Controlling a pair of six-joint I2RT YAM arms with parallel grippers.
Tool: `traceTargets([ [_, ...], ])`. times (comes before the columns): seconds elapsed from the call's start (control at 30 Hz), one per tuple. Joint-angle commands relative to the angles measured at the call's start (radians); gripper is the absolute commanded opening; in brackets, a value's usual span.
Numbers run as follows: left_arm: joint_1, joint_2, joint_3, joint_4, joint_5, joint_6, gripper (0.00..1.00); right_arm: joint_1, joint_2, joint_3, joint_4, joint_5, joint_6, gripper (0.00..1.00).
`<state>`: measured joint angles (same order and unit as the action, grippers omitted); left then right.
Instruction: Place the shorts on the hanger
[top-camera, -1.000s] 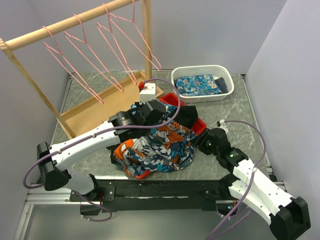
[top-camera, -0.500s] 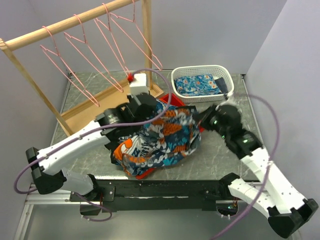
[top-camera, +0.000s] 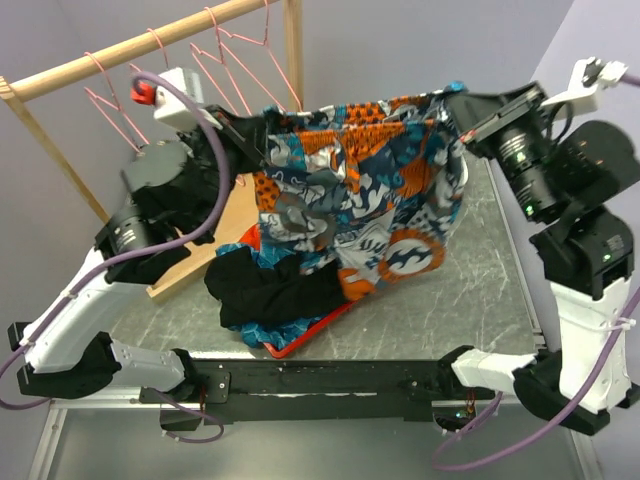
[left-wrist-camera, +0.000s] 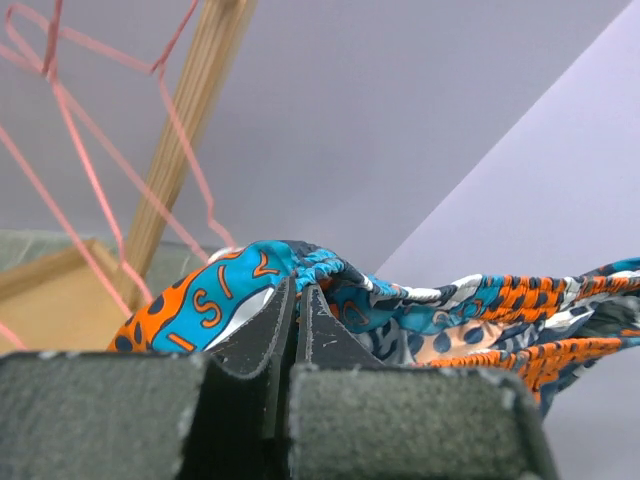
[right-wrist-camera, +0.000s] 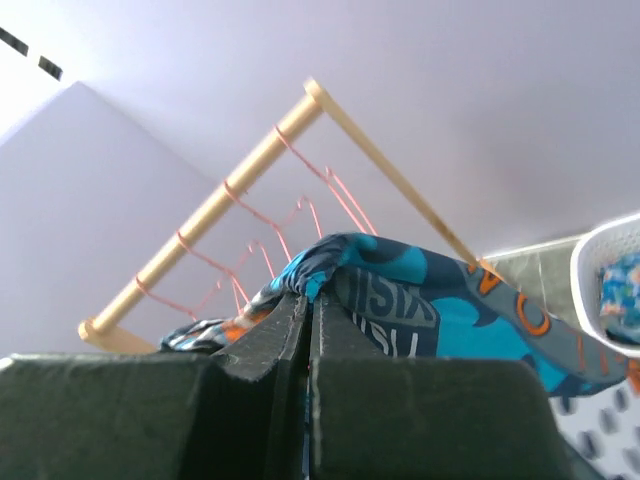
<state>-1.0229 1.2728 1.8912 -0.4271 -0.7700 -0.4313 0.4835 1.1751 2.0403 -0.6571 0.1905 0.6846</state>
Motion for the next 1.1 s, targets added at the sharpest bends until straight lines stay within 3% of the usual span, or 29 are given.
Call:
traceTargets([
  [0.0,0.003,0.01,0.083,0.088,0.043,0.074,0.01,-0.006,0.08,0.158,-0.094,0.049,-0.069,0.0],
  [0.13,0.003,-0.012,0.008,0.038,0.057,0.019,0.01,-0.006,0.034,0.02,-0.079,0.086,-0.08,0.0],
  [0.43,0.007,-0.133,-0.661,0.033,0.153,-0.271,0.04,-0.006,-0.228,-0.844,0.132,0.007,-0.017,0.0],
  [0.53,0.007,-0.148,-0.785,0.056,0.209,-0.314,0.06,-0.005,-0.262,-1.01,0.181,-0.011,0.003,0.0],
  [0.67,0.007,-0.165,-0.82,0.053,0.219,-0.304,0.18,-0.006,-0.281,-1.114,0.22,-0.034,0.012,0.0],
  [0.9,0.007,-0.174,-0.765,0.018,0.287,-0.209,0.55,-0.006,-0.292,-1.148,0.232,-0.051,0.006,0.0],
  [1.07,0.006,-0.214,-0.68,-0.012,0.414,-0.116,0.68,-0.005,-0.299,-1.14,0.231,-0.049,-0.008,0.0],
])
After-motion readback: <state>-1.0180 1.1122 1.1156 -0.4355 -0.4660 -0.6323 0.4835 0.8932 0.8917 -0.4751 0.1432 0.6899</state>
